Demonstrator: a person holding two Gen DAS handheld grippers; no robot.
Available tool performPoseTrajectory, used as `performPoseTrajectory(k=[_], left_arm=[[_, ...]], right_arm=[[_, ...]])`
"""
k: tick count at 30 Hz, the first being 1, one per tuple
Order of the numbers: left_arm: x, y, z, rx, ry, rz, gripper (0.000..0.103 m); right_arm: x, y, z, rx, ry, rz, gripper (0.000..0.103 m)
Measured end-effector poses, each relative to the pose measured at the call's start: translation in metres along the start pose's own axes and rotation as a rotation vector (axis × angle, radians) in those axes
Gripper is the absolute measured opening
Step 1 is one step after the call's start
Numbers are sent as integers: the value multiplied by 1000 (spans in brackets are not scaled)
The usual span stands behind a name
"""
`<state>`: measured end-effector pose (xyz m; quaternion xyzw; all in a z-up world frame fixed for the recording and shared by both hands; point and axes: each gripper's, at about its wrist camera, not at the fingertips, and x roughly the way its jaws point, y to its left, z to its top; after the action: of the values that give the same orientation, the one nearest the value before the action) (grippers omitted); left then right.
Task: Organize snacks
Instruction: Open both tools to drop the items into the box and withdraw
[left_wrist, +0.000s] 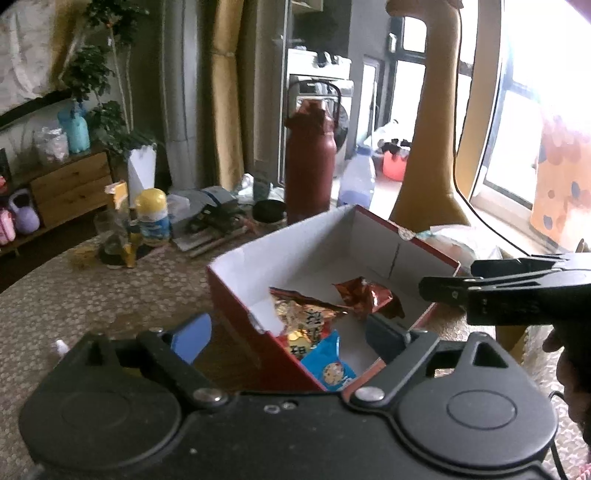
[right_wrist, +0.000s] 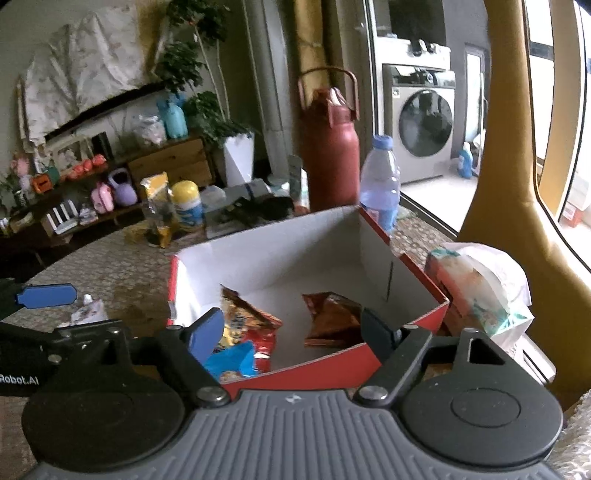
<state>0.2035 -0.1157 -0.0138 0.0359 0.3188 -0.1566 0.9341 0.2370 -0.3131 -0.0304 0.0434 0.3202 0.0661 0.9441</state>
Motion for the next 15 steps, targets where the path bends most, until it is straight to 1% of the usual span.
performPoseTrajectory(k=[2, 5, 9, 11, 13, 15], left_arm=[[-11, 7, -3, -9, -14, 10, 93], [-25, 18, -7, -25, -32, 11, 94], [-43, 36, -15, -51, -57, 25, 99], [-53, 47, -21, -60, -66, 38, 102], [-61, 57, -24, -64, -77, 53, 103], [-69, 67, -29, -66, -86, 75, 103]], right_arm=[[-8, 8, -1, -6, -16, 19, 85], [-19, 18, -4, -1, -34, 63, 86], [-30, 37, -9, -19, -43, 114, 89], [-35, 47, -12, -32, -52, 137, 95], [-39, 57, -17, -37, -66, 150, 99], [-41, 66, -21, -37, -80, 170, 99]])
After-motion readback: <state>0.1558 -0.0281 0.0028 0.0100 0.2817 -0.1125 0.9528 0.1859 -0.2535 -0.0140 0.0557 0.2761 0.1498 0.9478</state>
